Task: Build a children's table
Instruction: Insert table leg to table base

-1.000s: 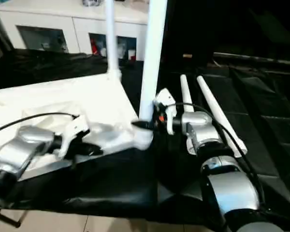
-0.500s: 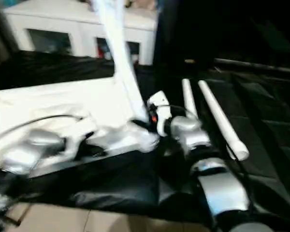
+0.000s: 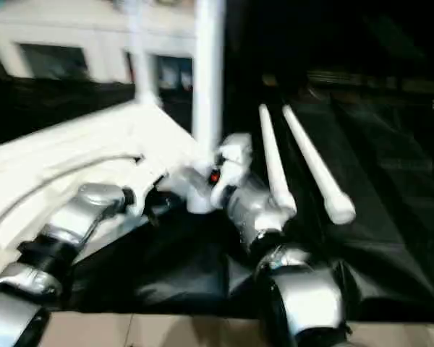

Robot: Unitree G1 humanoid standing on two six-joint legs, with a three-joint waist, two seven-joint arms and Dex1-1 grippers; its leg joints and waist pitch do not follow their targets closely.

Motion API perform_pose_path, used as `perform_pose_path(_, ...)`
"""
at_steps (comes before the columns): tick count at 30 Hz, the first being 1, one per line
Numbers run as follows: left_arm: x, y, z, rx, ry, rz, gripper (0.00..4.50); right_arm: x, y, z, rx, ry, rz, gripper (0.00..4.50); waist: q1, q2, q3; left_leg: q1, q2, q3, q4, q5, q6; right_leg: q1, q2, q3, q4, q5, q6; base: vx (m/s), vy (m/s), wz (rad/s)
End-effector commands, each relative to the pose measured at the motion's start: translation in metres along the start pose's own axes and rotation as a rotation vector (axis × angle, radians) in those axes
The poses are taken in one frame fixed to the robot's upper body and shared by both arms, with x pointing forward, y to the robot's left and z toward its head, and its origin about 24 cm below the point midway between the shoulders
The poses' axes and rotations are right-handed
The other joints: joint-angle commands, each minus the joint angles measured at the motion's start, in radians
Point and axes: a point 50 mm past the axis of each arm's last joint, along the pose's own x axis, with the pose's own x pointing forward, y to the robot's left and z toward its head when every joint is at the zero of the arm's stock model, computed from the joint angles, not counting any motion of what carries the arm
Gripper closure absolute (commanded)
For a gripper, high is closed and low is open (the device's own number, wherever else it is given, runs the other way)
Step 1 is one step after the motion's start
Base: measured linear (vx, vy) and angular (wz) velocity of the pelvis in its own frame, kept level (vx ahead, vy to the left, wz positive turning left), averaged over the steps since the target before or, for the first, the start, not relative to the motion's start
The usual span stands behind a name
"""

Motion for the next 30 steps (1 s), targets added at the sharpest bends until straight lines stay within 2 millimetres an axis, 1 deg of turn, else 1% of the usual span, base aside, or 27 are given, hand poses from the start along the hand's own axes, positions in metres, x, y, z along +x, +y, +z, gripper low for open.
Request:
perform_pose_path(1,-0.012,0.002,0.015,0.059,-0.105,-0.029,4.50,-0.007,-0.006,0.011,0.014,-0.054,0.048,2.62,0.005,0.013,-0.084,0.002,0.056,-0.021,-0.042,-0.034,0.085,0.062,-0.088,0.052,-0.032,0.260,-0.275,0.066,-0.018,0.00)
perform_pose_path(2,-0.019,-0.001,0.015,0.049,-0.150,-0.087,4.50,-0.010,-0.005,0.017,0.012,-0.082,0.097,2.62,0.010,0.015,-0.089,0.002,0.055,-0.019,-0.035,0.015,0.105,0.061,-0.087,0.050,-0.023,0.338,-0.289,0.066,-0.018,0.00)
perform_pose_path(3,-0.020,-0.002,0.015,0.048,-0.153,-0.091,4.50,-0.010,-0.005,0.017,0.012,-0.083,0.100,2.62,0.015,0.015,-0.088,-0.004,0.053,-0.013,-0.024,0.085,0.149,0.059,-0.080,0.045,-0.010,0.465,-0.307,0.052,-0.025,0.00)
perform_pose_path(4,-0.030,-0.003,0.012,0.046,-0.159,-0.127,4.05,-0.015,-0.006,0.025,0.001,-0.113,0.151,2.62,0.020,0.012,-0.092,-0.010,0.053,-0.012,-0.016,0.128,0.179,0.062,-0.078,0.042,0.003,0.540,-0.310,0.000,0.000,0.00)
perform_pose_path(5,-0.035,-0.003,0.009,0.040,-0.149,-0.139,3.93,-0.017,-0.006,0.029,-0.002,-0.124,0.176,2.62,0.023,0.015,-0.095,-0.010,0.056,-0.011,-0.008,0.155,0.201,0.054,-0.074,0.039,0.009,0.576,-0.306,0.000,0.000,0.00)
perform_pose_path(6,-0.039,-0.003,0.008,0.052,-0.146,-0.149,3.93,-0.020,-0.006,0.031,-0.010,-0.132,0.197,2.62,0.025,0.013,-0.096,-0.011,0.057,-0.011,-0.006,0.160,0.206,0.052,-0.074,0.037,0.011,0.580,-0.309,0.000,0.000,0.00)
perform_pose_path(7,-0.043,-0.003,0.006,0.070,-0.147,-0.172,3.87,-0.022,-0.005,0.034,-0.020,-0.140,0.215,2.62,0.030,0.013,-0.094,-0.011,0.059,-0.008,-0.004,0.148,0.207,0.047,-0.074,0.036,0.010,0.551,-0.310,0.000,0.000,0.00)
perform_pose_path(8,-0.046,-0.003,0.006,0.083,-0.148,-0.188,3.63,-0.023,-0.005,0.036,-0.026,-0.146,0.229,2.62,0.032,0.010,-0.091,-0.013,0.059,-0.006,-0.004,0.109,0.199,0.045,-0.074,0.037,0.006,0.491,-0.307,0.000,0.000,0.00)
perform_pose_path(9,-0.049,-0.002,0.005,0.091,-0.149,-0.193,3.63,-0.025,-0.004,0.039,-0.035,-0.156,0.248,2.62,0.033,0.007,-0.089,-0.014,0.060,-0.005,-0.005,0.092,0.195,0.043,-0.073,0.038,0.003,0.456,-0.303,0.000,0.000,0.00)
perform_pose_path(10,-0.054,0.001,0.005,0.096,-0.149,-0.196,3.56,-0.028,-0.003,0.044,-0.038,-0.169,0.279,2.62,0.033,0.005,-0.080,-0.016,0.061,-0.002,-0.010,0.037,0.179,0.039,-0.076,0.040,-0.006,0.358,-0.295,0.000,0.000,0.00)
perform_pose_path(11,-0.056,0.002,0.005,0.096,-0.147,-0.193,3.56,-0.029,-0.003,0.045,-0.036,-0.174,0.294,2.62,0.038,0.011,-0.075,-0.010,0.067,-0.003,-0.015,-0.024,0.157,0.035,-0.078,0.041,-0.015,0.239,-0.282,0.000,0.000,0.00)
perform_pose_path(13,-0.062,0.006,0.008,0.102,-0.157,-0.191,3.48,-0.033,-0.001,0.050,-0.042,-0.180,0.328,2.62,0.036,0.012,-0.069,-0.008,0.069,-0.004,-0.023,-0.078,0.126,0.035,-0.079,0.042,-0.026,0.122,-0.270,-0.031,0.000,0.00)
perform_pose_path(14,-0.068,0.009,0.011,0.090,-0.175,-0.195,3.29,-0.037,0.001,0.053,-0.048,-0.177,0.364,2.62,0.036,0.011,-0.063,-0.003,0.070,-0.002,-0.030,-0.139,0.082,0.033,-0.077,0.045,-0.036,-0.006,-0.250,-0.061,0.000,0.00)
perform_pose_path(15,-0.071,0.011,0.013,0.081,-0.185,-0.199,3.29,-0.039,0.002,0.054,-0.050,-0.174,0.384,2.62,0.038,0.012,-0.062,-0.002,0.071,-0.003,-0.033,-0.159,0.068,0.031,-0.079,0.045,-0.039,-0.046,-0.242,-0.065,0.009,0.01)
perform_pose_path(16,-0.075,0.013,0.015,0.078,-0.195,-0.196,3.29,-0.041,0.003,0.055,-0.056,-0.166,0.403,2.62,0.037,0.013,-0.056,0.000,0.070,-0.003,-0.040,-0.199,0.043,0.029,-0.078,0.047,-0.046,-0.123,-0.227,-0.054,0.010,-0.01)
perform_pose_path(17,-0.083,0.022,0.023,0.040,-0.258,-0.171,3.15,-0.047,0.005,0.056,-0.074,-0.136,0.450,2.62,0.035,0.014,-0.046,0.005,0.070,-0.003,-0.048,-0.269,0.017,0.025,-0.078,0.049,-0.059,-0.232,-0.209,-0.054,0.010,-0.01)
perform_pose_path(18,-0.087,0.028,0.031,0.011,-0.324,-0.148,3.15,-0.049,0.007,0.055,-0.087,-0.119,0.469,2.62,0.037,0.015,-0.045,0.012,0.070,-0.004,-0.050,-0.302,0.004,0.023,-0.081,0.050,-0.064,-0.283,-0.200,0.000,0.000,0.00)
perform_pose_path(19,-0.089,0.030,0.035,-0.004,-0.357,-0.138,2.96,-0.051,0.007,0.055,-0.092,-0.111,0.479,2.62,0.041,0.016,-0.045,0.019,0.068,-0.004,-0.049,-0.331,-0.015,0.021,-0.083,0.053,-0.070,-0.338,-0.188,0.000,0.000,0.00)
perform_pose_path(20,-0.091,0.032,0.045,-0.067,-0.439,-0.133,2.96,-0.053,0.009,0.055,-0.101,-0.096,0.492,2.62,0.041,0.015,-0.046,0.017,0.069,-0.008,-0.052,-0.332,-0.026,0.023,-0.086,0.055,-0.069,-0.351,-0.184,0.000,0.000,0.00)
perform_pose_path(21,-0.091,0.032,0.050,-0.105,-0.477,-0.139,2.82,-0.054,0.010,0.054,-0.104,-0.089,0.499,2.62,0.041,0.013,-0.047,0.015,0.069,-0.009,-0.052,-0.319,-0.029,0.027,-0.087,0.055,-0.068,-0.339,-0.185,0.000,0.000,0.00)
perform_pose_path(22,-0.091,0.032,0.058,-0.156,-0.546,-0.151,2.75,-0.054,0.011,0.053,-0.115,-0.077,0.503,2.62,0.048,0.016,-0.047,0.018,0.068,-0.007,-0.051,-0.308,-0.029,0.022,-0.087,0.056,-0.069,-0.320,-0.190,0.000,0.000,0.00)
perform_pose_path(24,-0.089,0.032,0.065,-0.215,-0.599,-0.161,2.64,-0.055,0.013,0.052,-0.124,-0.068,0.504,2.62,0.053,0.011,-0.047,0.014,0.067,-0.008,-0.049,-0.292,-0.028,0.029,-0.089,0.057,-0.068,-0.304,-0.199,0.000,0.000,0.00)
perform_pose_path(25,-0.084,0.027,0.077,-0.292,-0.681,-0.208,2.48,-0.055,0.016,0.050,-0.127,-0.057,0.515,2.62,0.054,0.010,-0.052,0.015,0.065,-0.006,-0.047,-0.266,-0.022,0.031,-0.087,0.058,-0.065,-0.275,-0.198,0.000,0.000,0.00)
perform_pose_path(26,-0.078,0.023,0.082,-0.332,-0.709,-0.237,2.39,-0.055,0.018,0.049,-0.125,-0.056,0.518,2.62,0.061,0.008,-0.057,0.012,0.065,-0.005,-0.041,-0.222,-0.011,0.032,-0.085,0.058,-0.060,-0.206,-0.207,0.000,0.000,0.00)
perform_pose_path(27,-0.075,0.020,0.085,-0.353,-0.722,-0.256,2.39,-0.055,0.020,0.049,-0.122,-0.055,0.523,2.62,0.061,0.006,-0.059,0.010,0.065,-0.005,-0.040,-0.199,-0.006,0.035,-0.084,0.056,-0.054,-0.170,-0.213,0.000,0.000,0.00)
perform_pose_path(29,-0.059,0.009,0.093,-0.415,-0.734,-0.314,2.31,-0.055,0.025,0.048,-0.123,-0.045,0.539,2.62,0.064,0.003,-0.067,0.001,0.060,-0.004,-0.031,-0.108,0.026,0.043,-0.078,0.052,-0.041,-0.025,-0.224,0.000,0.000,0.00)
perform_pose_path(30,-0.057,0.008,0.094,-0.423,-0.732,-0.319,2.20,-0.055,0.026,0.048,-0.125,-0.043,0.539,2.62,0.064,0.002,-0.068,0.001,0.060,-0.004,-0.028,-0.094,0.033,0.043,-0.078,0.052,-0.039,0.002,-0.227,0.000,0.000,0.00)
